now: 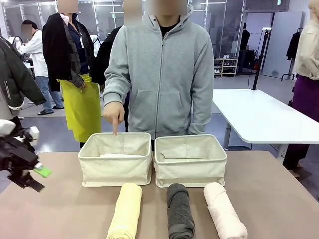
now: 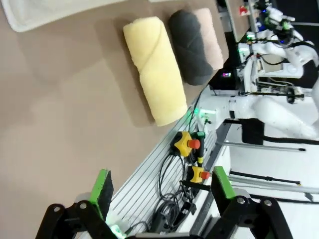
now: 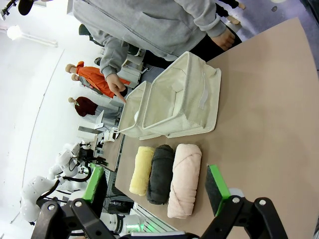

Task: Divide the towels into two baskets.
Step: Pick up one hotel-folded towel from the bottom of the table and place it in the Fabric basket indicated by the person.

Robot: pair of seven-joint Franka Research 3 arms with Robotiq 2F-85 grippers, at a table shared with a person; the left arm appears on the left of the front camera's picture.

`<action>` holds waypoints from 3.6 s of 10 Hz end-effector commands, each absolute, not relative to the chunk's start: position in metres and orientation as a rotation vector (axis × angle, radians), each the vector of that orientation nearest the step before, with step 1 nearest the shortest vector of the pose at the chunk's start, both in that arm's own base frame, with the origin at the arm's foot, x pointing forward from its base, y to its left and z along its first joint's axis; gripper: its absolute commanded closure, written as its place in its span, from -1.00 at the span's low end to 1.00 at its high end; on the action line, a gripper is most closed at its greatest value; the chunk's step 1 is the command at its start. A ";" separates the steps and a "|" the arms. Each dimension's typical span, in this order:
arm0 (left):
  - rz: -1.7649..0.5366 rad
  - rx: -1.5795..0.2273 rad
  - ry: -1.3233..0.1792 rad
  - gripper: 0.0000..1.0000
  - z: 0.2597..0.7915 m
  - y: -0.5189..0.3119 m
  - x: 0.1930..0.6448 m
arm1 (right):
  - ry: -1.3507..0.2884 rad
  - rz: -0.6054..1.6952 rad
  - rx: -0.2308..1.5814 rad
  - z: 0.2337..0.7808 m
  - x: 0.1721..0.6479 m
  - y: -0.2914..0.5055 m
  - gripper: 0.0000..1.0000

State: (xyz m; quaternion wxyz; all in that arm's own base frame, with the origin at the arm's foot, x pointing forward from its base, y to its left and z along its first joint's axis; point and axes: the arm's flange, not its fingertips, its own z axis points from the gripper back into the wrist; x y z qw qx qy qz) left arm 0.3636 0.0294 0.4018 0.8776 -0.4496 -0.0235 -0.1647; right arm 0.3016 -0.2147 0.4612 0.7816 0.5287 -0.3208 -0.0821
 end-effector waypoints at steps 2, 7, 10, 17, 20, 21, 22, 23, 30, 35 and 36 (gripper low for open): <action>-0.267 -0.861 -0.060 -1.00 0.395 -0.036 0.365 | -0.710 -0.171 1.151 0.463 0.300 -0.214 -1.00; -0.187 -0.822 -0.002 -1.00 0.368 -0.122 0.372 | -0.710 -0.171 1.151 0.463 0.300 -0.214 -1.00; -0.153 -0.766 -0.005 -1.00 0.348 -0.156 0.369 | -0.710 -0.171 1.151 0.463 0.300 -0.214 -1.00; -0.136 -0.725 -0.047 -1.00 0.313 -0.190 0.363 | -0.710 -0.171 1.151 0.463 0.300 -0.214 -1.00; -0.118 -0.714 -0.086 -1.00 0.307 -0.200 0.362 | -0.710 -0.171 1.151 0.463 0.300 -0.214 -1.00; -0.135 -0.705 -0.081 -0.94 0.305 -0.202 0.361 | -0.710 -0.171 1.151 0.463 0.300 -0.214 -1.00; -0.168 -0.701 -0.082 -0.64 0.304 -0.204 0.359 | -0.710 -0.171 1.151 0.463 0.300 -0.214 -1.00; -0.179 -0.703 -0.077 -0.54 0.304 -0.204 0.359 | -0.710 -0.171 1.151 0.463 0.300 -0.214 -1.00; -0.183 -0.711 -0.088 0.63 0.312 -0.195 0.362 | -0.710 -0.171 1.151 0.463 0.300 -0.214 -1.00; -0.246 -0.706 -0.097 0.63 0.383 -0.176 0.367 | -0.710 -0.171 1.151 0.463 0.300 -0.214 -1.00; -0.275 -0.694 -0.102 0.63 0.398 -0.173 0.366 | -0.710 -0.171 1.151 0.463 0.300 -0.214 -1.00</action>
